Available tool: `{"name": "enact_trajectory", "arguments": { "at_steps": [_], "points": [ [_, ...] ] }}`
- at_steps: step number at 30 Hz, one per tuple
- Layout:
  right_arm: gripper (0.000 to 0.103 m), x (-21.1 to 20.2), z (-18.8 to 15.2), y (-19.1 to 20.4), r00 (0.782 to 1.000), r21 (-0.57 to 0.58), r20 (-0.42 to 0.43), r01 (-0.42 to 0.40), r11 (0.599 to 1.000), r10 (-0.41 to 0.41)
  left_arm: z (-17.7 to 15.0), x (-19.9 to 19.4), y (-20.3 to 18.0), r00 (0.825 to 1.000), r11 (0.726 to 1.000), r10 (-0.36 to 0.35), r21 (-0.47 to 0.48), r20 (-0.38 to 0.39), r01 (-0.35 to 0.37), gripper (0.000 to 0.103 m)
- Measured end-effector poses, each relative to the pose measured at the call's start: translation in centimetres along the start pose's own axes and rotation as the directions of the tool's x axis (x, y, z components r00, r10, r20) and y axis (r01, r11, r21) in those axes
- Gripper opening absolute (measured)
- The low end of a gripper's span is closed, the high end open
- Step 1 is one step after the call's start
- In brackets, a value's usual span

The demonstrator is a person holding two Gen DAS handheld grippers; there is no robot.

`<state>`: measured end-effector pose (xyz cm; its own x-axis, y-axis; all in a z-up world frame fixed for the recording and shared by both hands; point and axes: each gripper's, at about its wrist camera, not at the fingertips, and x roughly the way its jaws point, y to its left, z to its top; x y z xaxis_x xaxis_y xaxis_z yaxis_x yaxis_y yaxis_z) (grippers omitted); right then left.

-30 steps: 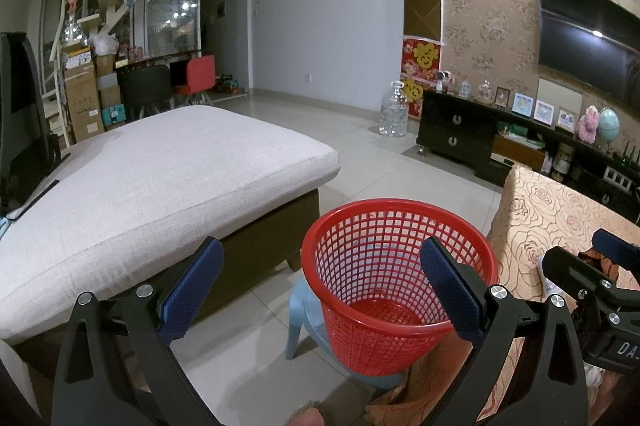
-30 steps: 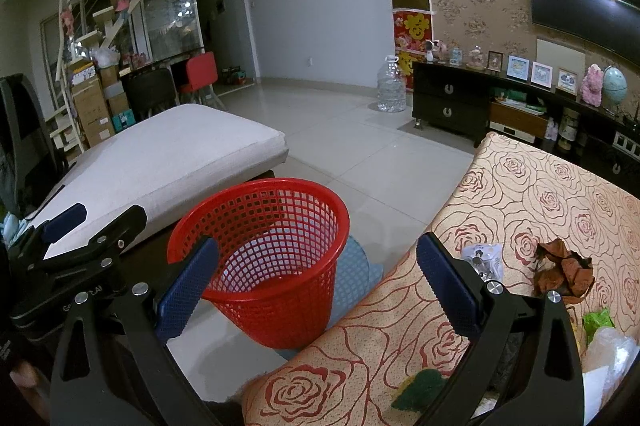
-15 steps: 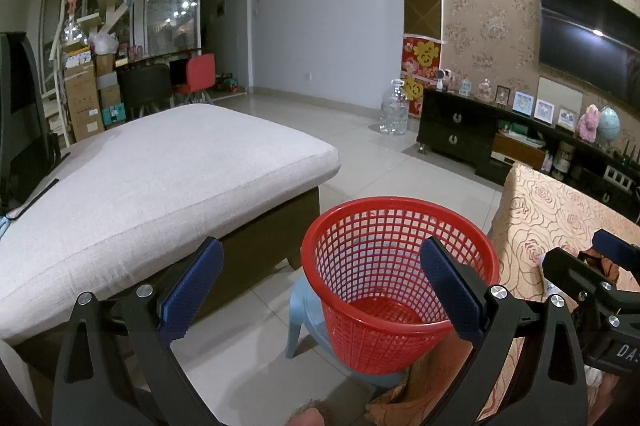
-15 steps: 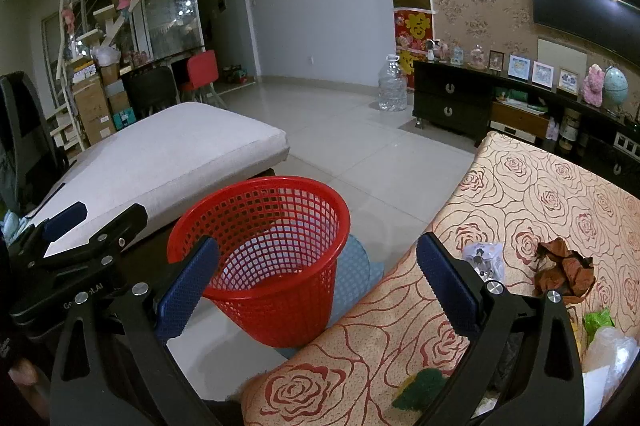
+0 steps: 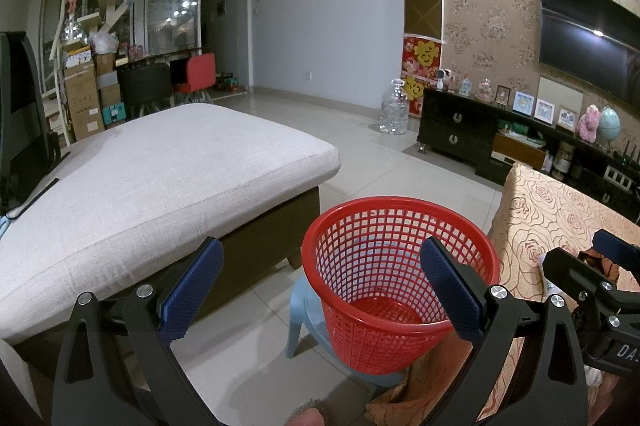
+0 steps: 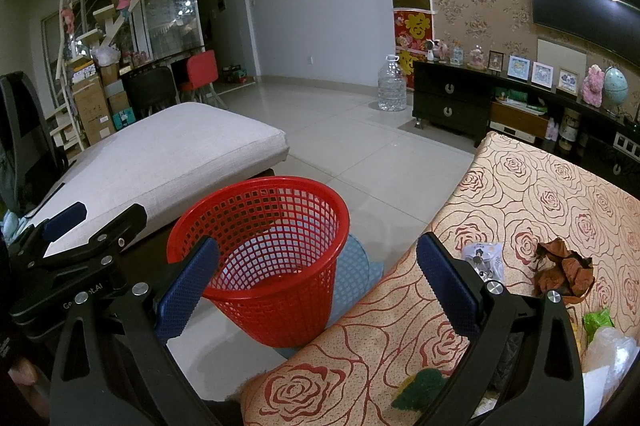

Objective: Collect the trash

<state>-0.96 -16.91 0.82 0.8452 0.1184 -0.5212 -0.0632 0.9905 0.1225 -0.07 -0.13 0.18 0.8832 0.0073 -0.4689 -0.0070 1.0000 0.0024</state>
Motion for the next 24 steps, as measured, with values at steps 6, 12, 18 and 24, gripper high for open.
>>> {"name": "enact_trajectory", "arguments": {
  "at_steps": [6,12,18,24],
  "points": [
    [0.096,0.00,0.08,0.04,1.000,0.001,0.000,0.001,1.000,-0.001,0.01,-0.04,0.02,1.000,1.000,0.000,-0.001,0.000,0.000,0.095],
    [0.096,-0.03,0.09,0.04,1.000,-0.001,0.000,0.001,1.000,-0.001,0.02,0.01,-0.01,1.000,1.000,0.000,0.000,-0.001,0.000,0.095],
    [0.096,-0.04,0.17,0.05,1.000,0.001,-0.002,0.003,1.000,-0.003,0.03,0.05,-0.03,1.000,1.000,-0.001,0.000,-0.002,0.001,0.095],
    [0.096,-0.38,-0.22,-0.17,1.000,0.002,0.005,0.019,1.000,-0.019,-0.19,0.16,-0.08,1.000,1.000,-0.006,-0.001,-0.003,0.006,0.095]
  ]
}}
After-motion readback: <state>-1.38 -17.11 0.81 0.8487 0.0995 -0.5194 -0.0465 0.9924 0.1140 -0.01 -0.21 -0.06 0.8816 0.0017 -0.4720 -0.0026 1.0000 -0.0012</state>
